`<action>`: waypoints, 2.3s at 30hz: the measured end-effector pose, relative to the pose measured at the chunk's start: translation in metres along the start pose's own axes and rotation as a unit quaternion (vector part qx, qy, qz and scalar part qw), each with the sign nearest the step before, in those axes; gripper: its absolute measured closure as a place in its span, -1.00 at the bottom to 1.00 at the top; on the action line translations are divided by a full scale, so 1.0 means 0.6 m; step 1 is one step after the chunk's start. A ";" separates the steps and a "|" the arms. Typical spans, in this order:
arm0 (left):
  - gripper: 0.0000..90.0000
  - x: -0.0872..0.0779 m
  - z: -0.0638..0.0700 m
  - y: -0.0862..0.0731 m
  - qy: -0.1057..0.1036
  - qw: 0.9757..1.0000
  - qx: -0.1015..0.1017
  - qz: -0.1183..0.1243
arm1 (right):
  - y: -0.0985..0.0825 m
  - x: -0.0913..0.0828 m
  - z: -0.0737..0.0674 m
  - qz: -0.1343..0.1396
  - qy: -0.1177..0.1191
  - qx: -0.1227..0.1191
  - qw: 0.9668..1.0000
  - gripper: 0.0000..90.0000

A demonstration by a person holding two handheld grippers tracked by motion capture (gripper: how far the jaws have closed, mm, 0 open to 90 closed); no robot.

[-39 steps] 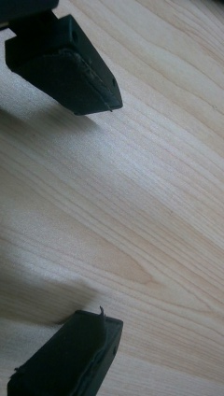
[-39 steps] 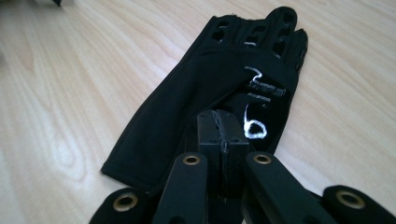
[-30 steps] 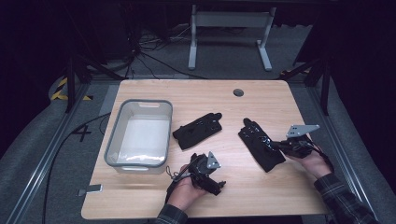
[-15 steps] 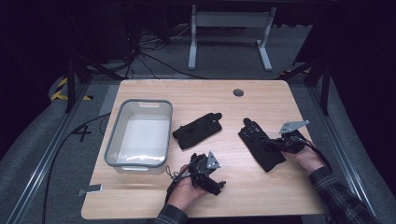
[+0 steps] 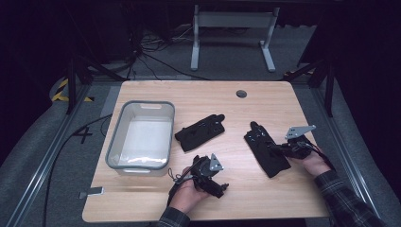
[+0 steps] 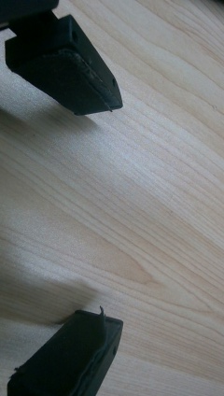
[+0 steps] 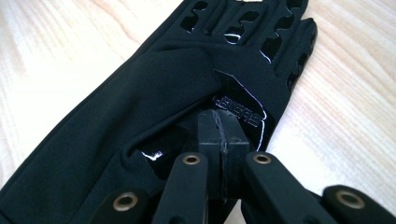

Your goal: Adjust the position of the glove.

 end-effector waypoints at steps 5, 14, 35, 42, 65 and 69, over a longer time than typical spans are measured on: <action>-0.99 0.000 0.000 0.000 0.000 1.000 0.000 0.000 | -0.010 -0.009 -0.010 -0.001 0.006 0.001 1.000 1.00; -0.99 -0.001 0.001 -0.001 0.000 1.000 0.001 -0.003 | -0.023 -0.021 -0.035 -0.007 0.017 -0.002 1.000 1.00; -0.99 -0.001 0.000 -0.001 0.000 1.000 0.003 -0.001 | -0.059 -0.054 -0.110 -0.018 0.047 -0.028 0.998 1.00; -0.99 -0.001 0.000 -0.001 0.000 1.000 0.003 -0.001 | -0.062 -0.059 -0.117 -0.016 0.050 -0.030 0.998 1.00; -0.99 -0.001 0.000 -0.001 0.000 1.000 0.003 -0.002 | -0.074 -0.087 -0.034 0.020 -0.009 0.040 0.999 0.32; -0.99 -0.001 0.000 0.000 0.000 1.000 0.003 -0.001 | -0.086 -0.086 -0.013 0.021 -0.033 0.060 0.997 0.08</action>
Point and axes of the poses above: each handheld gripper's, and its own axes: x roughly forward along the jaws, y roughly out of its top, z roughly to its right, the point moved 2 cm from there along x, roughly forward along the jaws, and after that the axes turned 2 degrees about -z, right-handed, at the moved point
